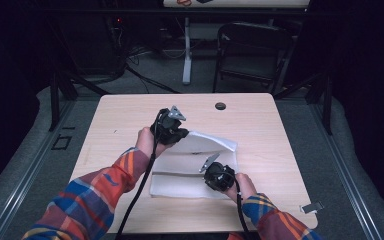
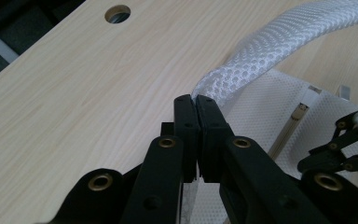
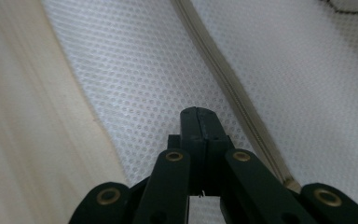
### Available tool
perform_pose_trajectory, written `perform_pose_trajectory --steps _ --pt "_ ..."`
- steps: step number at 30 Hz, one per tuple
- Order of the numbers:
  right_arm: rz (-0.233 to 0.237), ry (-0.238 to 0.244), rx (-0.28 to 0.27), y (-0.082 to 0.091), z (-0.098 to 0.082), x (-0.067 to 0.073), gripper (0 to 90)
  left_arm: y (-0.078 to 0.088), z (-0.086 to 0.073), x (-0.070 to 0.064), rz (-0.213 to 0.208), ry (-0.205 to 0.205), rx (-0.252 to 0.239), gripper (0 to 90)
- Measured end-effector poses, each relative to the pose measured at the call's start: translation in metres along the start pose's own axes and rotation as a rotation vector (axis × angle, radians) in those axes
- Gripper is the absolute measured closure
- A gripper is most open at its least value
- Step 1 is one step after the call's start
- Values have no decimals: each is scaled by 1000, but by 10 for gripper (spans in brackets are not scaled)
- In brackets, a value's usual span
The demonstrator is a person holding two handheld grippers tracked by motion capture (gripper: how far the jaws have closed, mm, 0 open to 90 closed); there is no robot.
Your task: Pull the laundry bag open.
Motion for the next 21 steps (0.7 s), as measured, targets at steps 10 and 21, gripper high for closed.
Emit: perform_pose_trajectory --steps 10,21 --pt "17 13 83 -6 -6 0 900 4 9 4 21 -5 -3 881" --pt "56 67 158 1 -16 7 900 13 22 18 57 5 -22 882"
Point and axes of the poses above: each handheld gripper's, and its own axes: y roughly backward along the jaws, z roughly out of its top, x roughly to its left, the point moved 8 cm from there along -y, roughly forward along the jaws, and after that the axes turned 9 degrees about x, right-handed, at the moved point
